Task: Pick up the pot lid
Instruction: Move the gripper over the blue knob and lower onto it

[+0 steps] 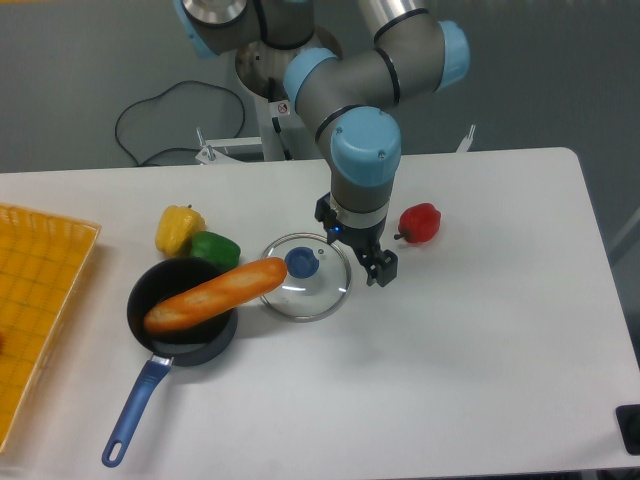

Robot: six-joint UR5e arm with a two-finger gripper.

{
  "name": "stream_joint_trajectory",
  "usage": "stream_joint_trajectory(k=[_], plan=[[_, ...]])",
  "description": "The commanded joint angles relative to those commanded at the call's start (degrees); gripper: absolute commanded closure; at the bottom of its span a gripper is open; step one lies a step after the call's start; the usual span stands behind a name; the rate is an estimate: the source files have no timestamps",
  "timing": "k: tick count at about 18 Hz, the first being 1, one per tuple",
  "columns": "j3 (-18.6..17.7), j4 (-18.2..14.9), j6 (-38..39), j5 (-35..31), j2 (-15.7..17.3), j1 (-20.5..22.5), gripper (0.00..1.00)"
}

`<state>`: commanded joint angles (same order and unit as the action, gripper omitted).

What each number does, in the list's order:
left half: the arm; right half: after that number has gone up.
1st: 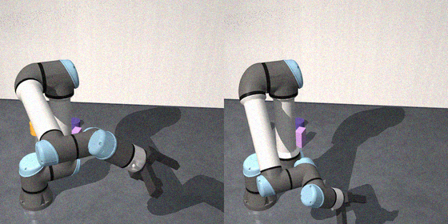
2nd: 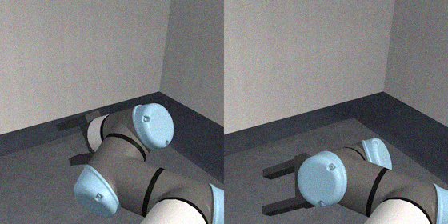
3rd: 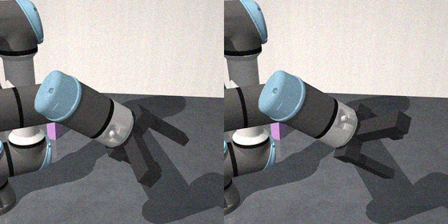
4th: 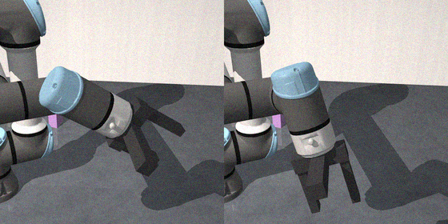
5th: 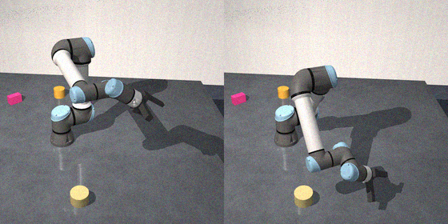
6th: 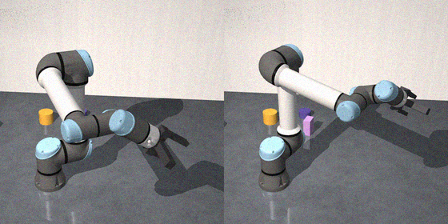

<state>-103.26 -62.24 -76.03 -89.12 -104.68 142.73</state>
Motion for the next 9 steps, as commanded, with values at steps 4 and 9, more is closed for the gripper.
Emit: stream_joint_trajectory(k=[4,9], plan=[[-0.9,2.0,0.4,-0.3,-0.3,-1.6,0.00],[-5.4,7.8,1.5,-3.0,-0.3,-2.2,0.00]])
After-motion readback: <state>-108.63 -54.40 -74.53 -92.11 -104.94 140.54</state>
